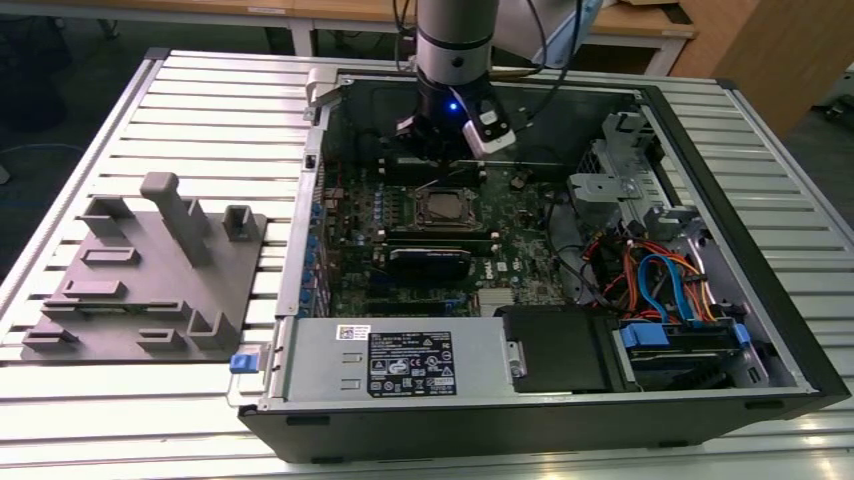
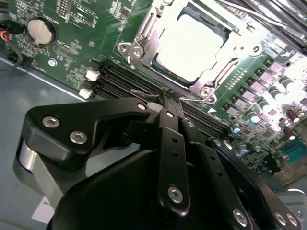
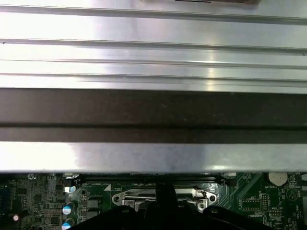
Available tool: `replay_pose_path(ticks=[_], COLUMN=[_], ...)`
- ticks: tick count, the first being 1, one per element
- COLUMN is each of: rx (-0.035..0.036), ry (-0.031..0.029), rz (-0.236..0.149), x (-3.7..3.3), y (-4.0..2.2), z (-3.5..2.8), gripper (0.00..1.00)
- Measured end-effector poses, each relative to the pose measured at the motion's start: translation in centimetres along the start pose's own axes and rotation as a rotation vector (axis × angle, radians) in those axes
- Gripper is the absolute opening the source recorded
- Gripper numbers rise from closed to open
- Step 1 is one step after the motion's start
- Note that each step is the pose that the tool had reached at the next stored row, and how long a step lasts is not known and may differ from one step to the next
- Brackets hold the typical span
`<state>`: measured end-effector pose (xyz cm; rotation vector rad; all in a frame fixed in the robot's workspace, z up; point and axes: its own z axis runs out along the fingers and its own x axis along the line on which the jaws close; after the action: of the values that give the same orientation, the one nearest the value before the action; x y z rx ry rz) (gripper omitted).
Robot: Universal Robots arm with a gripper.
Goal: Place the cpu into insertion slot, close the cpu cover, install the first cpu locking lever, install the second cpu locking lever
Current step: 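Install the first cpu locking lever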
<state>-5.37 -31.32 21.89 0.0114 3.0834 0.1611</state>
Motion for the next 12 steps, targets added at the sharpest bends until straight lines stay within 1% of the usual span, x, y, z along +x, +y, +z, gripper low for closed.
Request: replay_pose_path(ticks=[6,12], rx=[0.0001,0.0001], ry=[0.0001,0.0001], rz=[0.000,0.000], x=[-0.63,-1.21], y=[0.19,0.25], z=[0.25,0.59], gripper=[0.10,0.10])
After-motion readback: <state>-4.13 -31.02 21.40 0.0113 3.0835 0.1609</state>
